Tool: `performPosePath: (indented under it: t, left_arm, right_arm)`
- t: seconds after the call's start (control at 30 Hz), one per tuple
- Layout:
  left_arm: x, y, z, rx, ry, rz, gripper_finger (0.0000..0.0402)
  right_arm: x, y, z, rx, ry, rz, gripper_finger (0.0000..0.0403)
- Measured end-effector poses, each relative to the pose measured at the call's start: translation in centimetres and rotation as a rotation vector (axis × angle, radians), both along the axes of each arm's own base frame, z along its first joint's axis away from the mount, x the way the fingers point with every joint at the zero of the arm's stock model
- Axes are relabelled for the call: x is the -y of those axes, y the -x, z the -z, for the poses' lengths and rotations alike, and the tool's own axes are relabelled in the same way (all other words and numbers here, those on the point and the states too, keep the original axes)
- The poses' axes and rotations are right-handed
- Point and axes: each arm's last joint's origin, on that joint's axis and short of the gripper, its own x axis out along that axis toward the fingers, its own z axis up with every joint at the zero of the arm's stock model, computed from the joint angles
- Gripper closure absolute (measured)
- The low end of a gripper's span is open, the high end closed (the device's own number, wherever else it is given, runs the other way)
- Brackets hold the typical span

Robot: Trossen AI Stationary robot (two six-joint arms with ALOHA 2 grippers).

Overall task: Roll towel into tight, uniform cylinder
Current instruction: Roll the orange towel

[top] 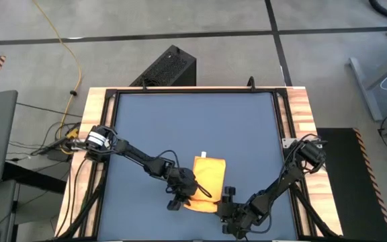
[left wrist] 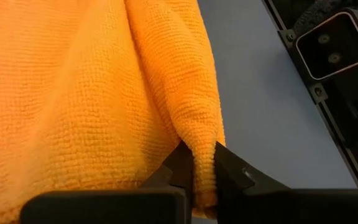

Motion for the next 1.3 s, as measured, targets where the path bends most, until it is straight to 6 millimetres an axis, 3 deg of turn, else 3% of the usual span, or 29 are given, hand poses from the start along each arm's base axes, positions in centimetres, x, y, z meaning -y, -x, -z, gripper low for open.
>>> performPosePath:
  t: [0.3,0.43,0.57,0.77,1.03,1.3]
  left_arm:
    - [-0.9,-0.2,0.0,-0.033,0.068,0.034,0.0327]
    - [-1.1,-0.1,-0.4,-0.029,0.082,0.051,0.0324]
    - [-1.1,0.0,-2.1,0.035,0.065,0.068,0.0327]
    - [-0.2,0.6,-4.1,0.093,0.049,0.087,0.0329]
    - [0.8,2.0,-2.8,-0.013,-0.082,0.113,0.0324]
    - [0.8,1.8,-3.0,0.016,-0.095,0.102,0.0276]
  right_arm:
    - [-0.2,0.2,-0.1,0.015,-0.119,0.096,0.0379]
    - [-0.6,0.6,-0.1,0.020,-0.169,0.128,0.0375]
    - [-0.8,0.8,0.0,0.029,-0.204,0.165,0.0361]
    - [-0.8,0.9,-0.1,0.056,-0.201,0.196,0.0378]
    - [-0.7,0.9,0.0,0.056,-0.217,0.215,0.0373]
    - [-0.8,0.9,0.0,0.058,-0.218,0.216,0.0374]
